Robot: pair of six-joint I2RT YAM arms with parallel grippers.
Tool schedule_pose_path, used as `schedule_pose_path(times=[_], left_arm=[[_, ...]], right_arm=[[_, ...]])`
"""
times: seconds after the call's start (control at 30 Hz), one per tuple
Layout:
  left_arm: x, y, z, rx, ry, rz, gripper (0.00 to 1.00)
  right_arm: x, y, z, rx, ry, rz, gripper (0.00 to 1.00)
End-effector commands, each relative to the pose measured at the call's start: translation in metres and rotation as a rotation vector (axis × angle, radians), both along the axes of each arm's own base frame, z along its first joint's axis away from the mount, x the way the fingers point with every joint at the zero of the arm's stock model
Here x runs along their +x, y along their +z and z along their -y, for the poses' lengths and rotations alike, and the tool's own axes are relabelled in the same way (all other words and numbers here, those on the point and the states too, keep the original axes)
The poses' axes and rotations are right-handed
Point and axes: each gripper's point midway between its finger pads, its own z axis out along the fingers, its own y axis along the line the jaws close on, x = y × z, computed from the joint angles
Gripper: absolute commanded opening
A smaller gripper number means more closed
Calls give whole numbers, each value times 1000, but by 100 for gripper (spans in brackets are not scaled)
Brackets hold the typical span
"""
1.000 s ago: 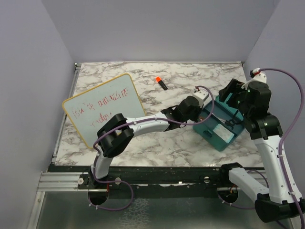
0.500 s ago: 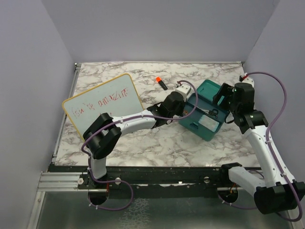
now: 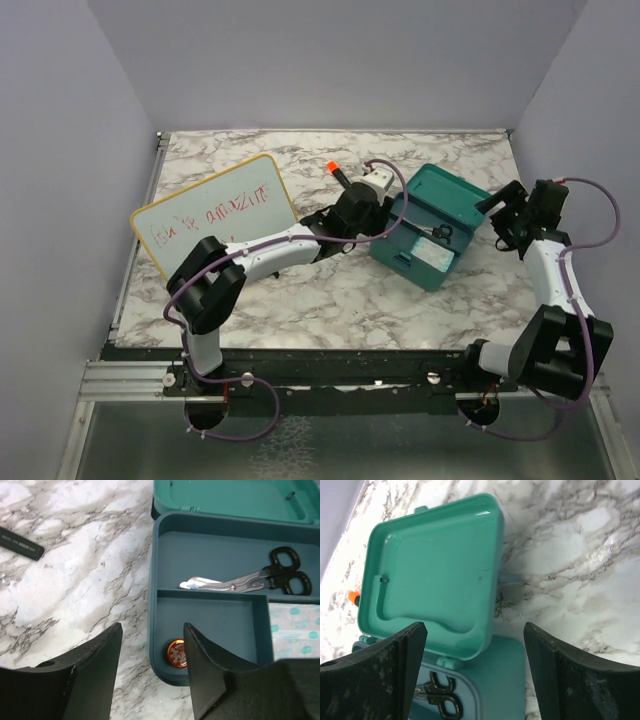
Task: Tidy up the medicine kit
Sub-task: Move the medicine box to the center of the board, then close the medicine box at the center of the board.
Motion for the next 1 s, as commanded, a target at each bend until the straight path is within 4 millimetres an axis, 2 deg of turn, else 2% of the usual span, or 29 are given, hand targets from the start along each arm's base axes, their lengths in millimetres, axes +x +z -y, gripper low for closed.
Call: schedule_pose_path(times=[0.0,0.17,0.33,0.53,0.63,0.87,0.97], left_arm=[[-10,57,17,-87,-91,15,56],[-24,75,14,-99,-122,-25,60],[-49,74,3,-89,-197,-73,60],[-78,73,-13,-85,-298,-71,60],[-76,65,-17,-79,-291,-97,60],[-56,46,-15,-40,-253,-161,55],[-47,29,-18,-13,-226,-181,54]], right_arm=[[11,-7,-9,209,-9,97,84],[11,-28,-9,316,-79,105,85],[21,-22,-10,332,-35,193,85],[23,-22,-21,377,55,220,85],[23,-23,-20,365,83,229,85],[22,-22,-20,365,138,240,85],[23,-20,-18,336,154,243,84]])
